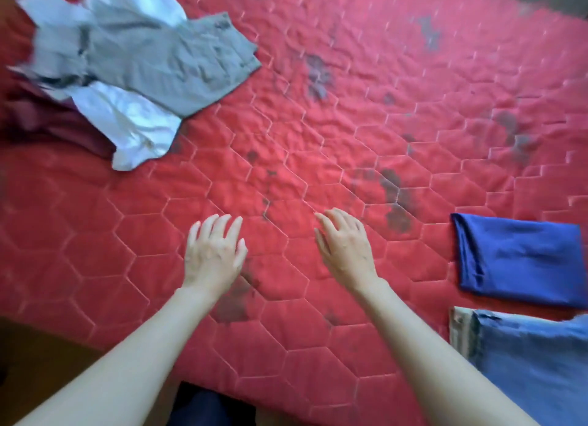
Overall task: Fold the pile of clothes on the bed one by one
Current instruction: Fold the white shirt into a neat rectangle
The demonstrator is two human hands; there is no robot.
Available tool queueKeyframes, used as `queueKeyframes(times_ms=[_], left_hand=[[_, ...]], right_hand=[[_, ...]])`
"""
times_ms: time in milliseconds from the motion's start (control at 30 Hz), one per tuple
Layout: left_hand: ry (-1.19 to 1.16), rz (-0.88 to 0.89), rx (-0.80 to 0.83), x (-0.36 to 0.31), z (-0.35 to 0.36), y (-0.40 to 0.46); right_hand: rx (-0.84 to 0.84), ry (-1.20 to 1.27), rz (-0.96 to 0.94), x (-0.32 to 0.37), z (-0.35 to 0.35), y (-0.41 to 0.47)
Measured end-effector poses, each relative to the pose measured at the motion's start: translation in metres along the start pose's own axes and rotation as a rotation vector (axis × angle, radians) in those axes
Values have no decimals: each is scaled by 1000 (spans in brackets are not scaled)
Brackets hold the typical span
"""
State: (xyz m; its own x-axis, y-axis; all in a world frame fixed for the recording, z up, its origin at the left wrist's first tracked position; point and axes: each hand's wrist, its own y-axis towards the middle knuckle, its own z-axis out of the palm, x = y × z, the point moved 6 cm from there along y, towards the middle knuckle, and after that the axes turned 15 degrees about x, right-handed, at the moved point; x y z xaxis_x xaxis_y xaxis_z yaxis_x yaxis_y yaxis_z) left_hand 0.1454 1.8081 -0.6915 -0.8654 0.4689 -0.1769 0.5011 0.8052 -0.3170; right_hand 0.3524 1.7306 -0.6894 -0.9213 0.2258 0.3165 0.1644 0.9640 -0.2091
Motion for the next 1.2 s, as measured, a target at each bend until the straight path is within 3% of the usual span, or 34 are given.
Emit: queueKeyframes(times_ms=[200, 367, 567, 733, 900, 1000, 1133, 1200], left_hand=[[-14, -72, -73, 153, -40, 74], [31, -82, -109, 236, -63, 137], [158, -93, 126, 307, -28, 197], [119, -32, 151, 332, 3, 215], [-51, 193, -228, 321, -4, 209], [-113, 127, -259, 320, -2, 205], [-172, 44, -287, 316, -10, 198], [-219, 13, -295, 310, -15, 190]], right_hand=[[79, 10, -48, 114, 38, 142], [112, 30, -109, 187, 63, 251], [234, -83, -258, 251, 117, 336], [287, -151, -317, 261, 151, 371], [-34, -36, -493, 263, 143, 376], [-32, -114, -505, 260, 143, 372], [105, -91, -389, 251, 143, 372], [87, -74, -356, 248, 138, 365]])
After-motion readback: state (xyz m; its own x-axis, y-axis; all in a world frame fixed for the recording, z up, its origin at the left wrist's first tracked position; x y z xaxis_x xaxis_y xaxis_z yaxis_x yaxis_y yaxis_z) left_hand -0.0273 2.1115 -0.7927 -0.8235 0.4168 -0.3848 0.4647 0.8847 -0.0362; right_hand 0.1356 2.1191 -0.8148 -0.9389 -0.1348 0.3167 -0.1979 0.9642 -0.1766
